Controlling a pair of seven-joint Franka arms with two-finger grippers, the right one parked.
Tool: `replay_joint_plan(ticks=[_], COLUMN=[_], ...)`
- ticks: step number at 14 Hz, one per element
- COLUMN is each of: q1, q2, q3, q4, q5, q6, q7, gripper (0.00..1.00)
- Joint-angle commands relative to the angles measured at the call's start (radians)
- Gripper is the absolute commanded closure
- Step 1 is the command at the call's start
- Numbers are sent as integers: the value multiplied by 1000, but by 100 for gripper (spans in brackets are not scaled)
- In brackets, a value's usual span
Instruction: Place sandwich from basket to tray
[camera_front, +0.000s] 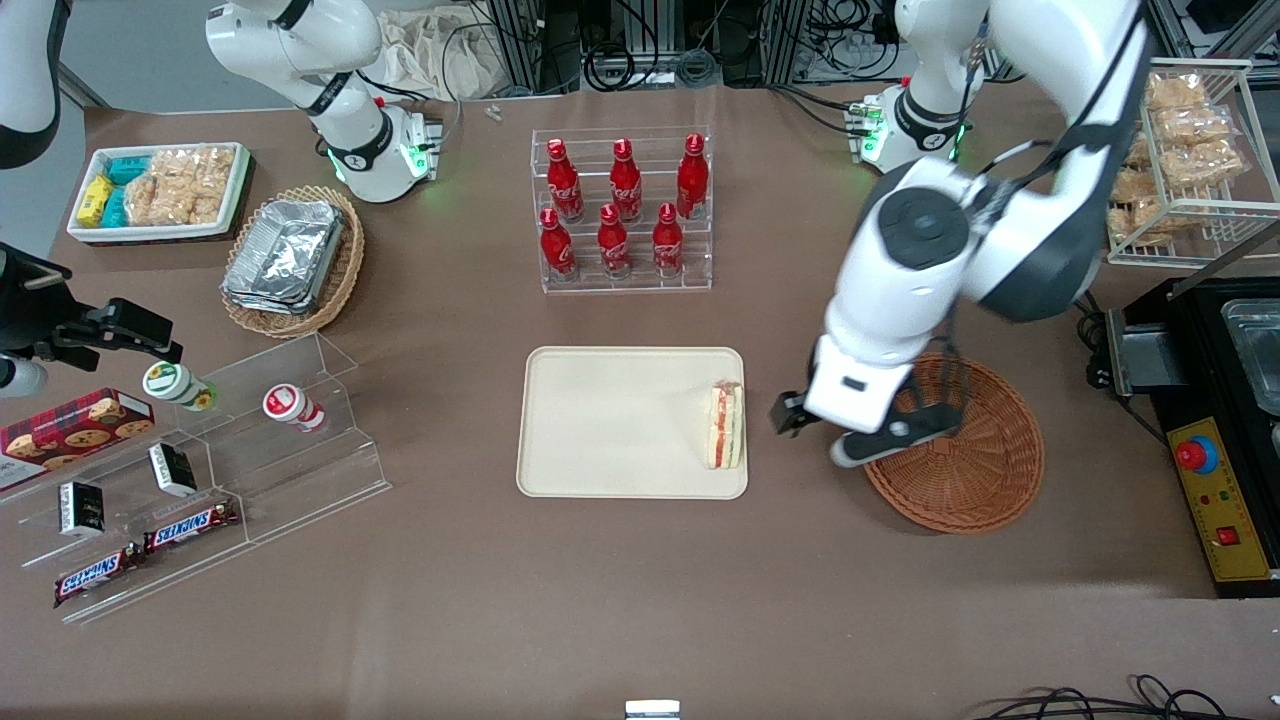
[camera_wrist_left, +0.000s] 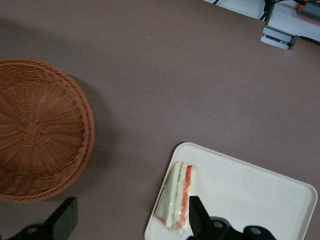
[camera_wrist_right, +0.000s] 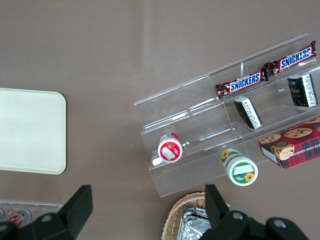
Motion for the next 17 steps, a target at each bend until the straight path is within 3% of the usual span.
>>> replay_joint_plan(ticks=[1, 4, 7, 9, 13, 17], q1=[79, 82, 76, 50, 41, 44], q2=[-125, -231, -309, -358, -411, -374], q3=[-25, 115, 257, 339, 358, 356], q4=[-30, -29, -37, -56, -116, -60], q5=[-121, -220, -230, -230, -215, -213], q6=[-165, -359, -511, -522, -525, -519], q7=[151, 404, 639, 699, 704, 705], gripper=[0, 0, 0, 0, 0, 0])
